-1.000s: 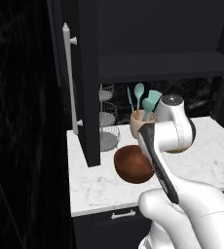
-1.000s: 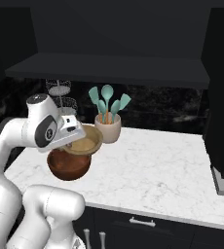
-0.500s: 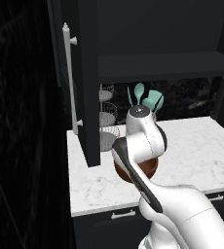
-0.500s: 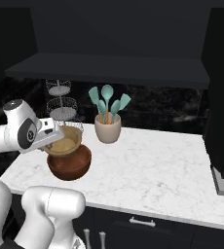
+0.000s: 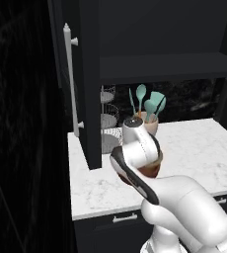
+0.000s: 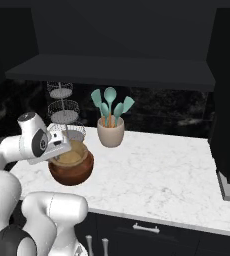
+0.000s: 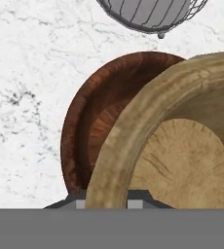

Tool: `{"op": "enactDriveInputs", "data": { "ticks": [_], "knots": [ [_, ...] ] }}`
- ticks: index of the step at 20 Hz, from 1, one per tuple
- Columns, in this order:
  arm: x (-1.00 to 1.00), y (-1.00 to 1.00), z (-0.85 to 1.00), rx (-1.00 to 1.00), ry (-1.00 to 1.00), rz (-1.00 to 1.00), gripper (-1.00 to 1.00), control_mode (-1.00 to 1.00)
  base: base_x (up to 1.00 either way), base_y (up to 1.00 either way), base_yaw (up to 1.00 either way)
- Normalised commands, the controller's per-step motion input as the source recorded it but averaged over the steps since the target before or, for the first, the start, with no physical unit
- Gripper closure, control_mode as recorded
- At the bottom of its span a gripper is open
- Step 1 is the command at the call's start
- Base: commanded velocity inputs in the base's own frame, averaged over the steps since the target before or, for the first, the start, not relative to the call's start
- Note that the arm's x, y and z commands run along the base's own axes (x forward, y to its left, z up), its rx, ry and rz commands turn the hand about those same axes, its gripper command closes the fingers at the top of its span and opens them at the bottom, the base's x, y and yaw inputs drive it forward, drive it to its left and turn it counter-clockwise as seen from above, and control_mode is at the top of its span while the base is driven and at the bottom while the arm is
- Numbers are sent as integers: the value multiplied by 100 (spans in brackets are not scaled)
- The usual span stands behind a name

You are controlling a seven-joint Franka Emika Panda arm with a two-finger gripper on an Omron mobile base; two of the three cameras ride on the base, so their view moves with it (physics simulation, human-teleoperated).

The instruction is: Pick up the bowls on the counter and stack them on top of one another in the open cabinet. Place the smaller bowl on top of the larger bowl.

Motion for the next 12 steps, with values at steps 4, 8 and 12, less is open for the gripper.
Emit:
{"op": "enactDriveInputs", "data": {
  "ticks": [4, 8, 12],
  "knots": [
    [18, 0, -47, 0, 6, 0, 100, -100, 0, 0, 0],
    [21, 0, -18, 0, 0, 0, 100, -100, 0, 0, 0],
    [16, 0, -15, 0, 0, 0, 100, -100, 0, 0, 0]
  ]
}}
